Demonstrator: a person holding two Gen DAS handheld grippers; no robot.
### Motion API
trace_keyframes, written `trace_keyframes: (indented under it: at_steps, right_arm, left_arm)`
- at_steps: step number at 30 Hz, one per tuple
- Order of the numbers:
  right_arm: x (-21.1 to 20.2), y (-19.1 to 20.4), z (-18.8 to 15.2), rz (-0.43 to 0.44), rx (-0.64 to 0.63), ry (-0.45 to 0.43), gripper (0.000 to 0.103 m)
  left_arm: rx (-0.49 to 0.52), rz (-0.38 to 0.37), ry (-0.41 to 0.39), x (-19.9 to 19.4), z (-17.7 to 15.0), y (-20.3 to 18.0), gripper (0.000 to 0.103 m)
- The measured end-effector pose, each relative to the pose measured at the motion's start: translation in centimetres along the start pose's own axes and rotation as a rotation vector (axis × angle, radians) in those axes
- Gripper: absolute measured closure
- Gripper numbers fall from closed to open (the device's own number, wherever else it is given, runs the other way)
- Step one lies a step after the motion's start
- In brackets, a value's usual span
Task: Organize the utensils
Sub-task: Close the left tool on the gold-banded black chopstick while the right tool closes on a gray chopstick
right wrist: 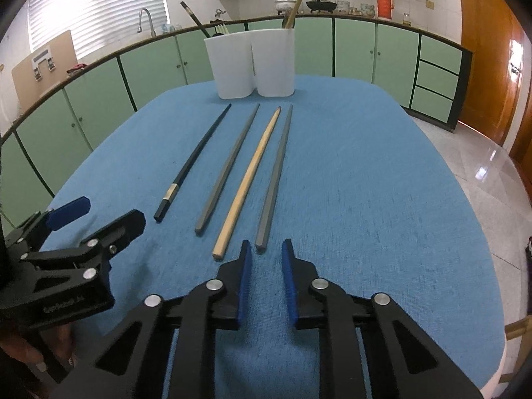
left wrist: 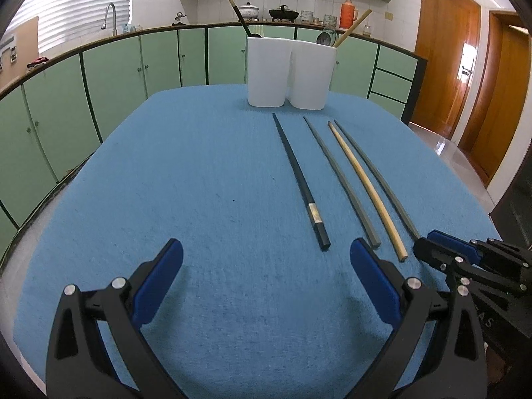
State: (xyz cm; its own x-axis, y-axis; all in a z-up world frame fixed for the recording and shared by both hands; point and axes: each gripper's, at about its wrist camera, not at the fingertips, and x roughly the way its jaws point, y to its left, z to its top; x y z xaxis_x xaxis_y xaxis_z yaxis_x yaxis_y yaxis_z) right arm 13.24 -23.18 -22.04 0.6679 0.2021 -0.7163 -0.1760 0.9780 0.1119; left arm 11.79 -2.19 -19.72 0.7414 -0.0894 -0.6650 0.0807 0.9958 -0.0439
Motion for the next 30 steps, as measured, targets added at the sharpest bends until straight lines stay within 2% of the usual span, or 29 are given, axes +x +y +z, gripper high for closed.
trace_keyframes:
  at_steps: [5,6,7,9,14,17,27,30]
  right_arm:
    - [0.4,0.0,0.0,-0.005,-0.005,-0.014,0.094]
    - [0.3,0.0,0.0,-0.008,-0.004,-0.015,0.098]
    - [0.3,-0.2,0.0,-0.008,-0.002,-0.016,0.098]
    - [0.3,-0.7,0.0,-0.01,0.015,-0.019,0.098]
    - [0.0,-2.4,0.2,-0.035,0.05,-0.019,0.098]
    - [-0.1,-3.2,0.2,-0.031,0.066,-0.019,0.098]
    - [-0.1,-3.6,0.0,-0.01,0.08,-0.02,0.098]
    - [-0.1,-3.6,0.0,-0.009,0.081,-0.019,0.098]
  left_arm:
    - [0.01,-0.011,-0.001,0.1,0.0,-0.6,0.007]
    - [0.012,-0.016,0.0,0.1,0.0,-0.7,0.013]
    - [0.012,-0.028,0.011,0.2,0.0,-0.9,0.023]
    - [0.006,-0.047,0.035,0.6,0.0,-1.1,0.031]
    - [0.013,-0.05,0.047,1.1,0.1,-2.1,0.035]
    - [0.017,-0.046,0.044,1.3,0.2,-2.7,0.045]
    - [0.08,-0.037,0.032,1.9,0.1,-4.3,0.094]
    - [0.095,-0.032,0.027,1.9,0.0,-4.5,0.095]
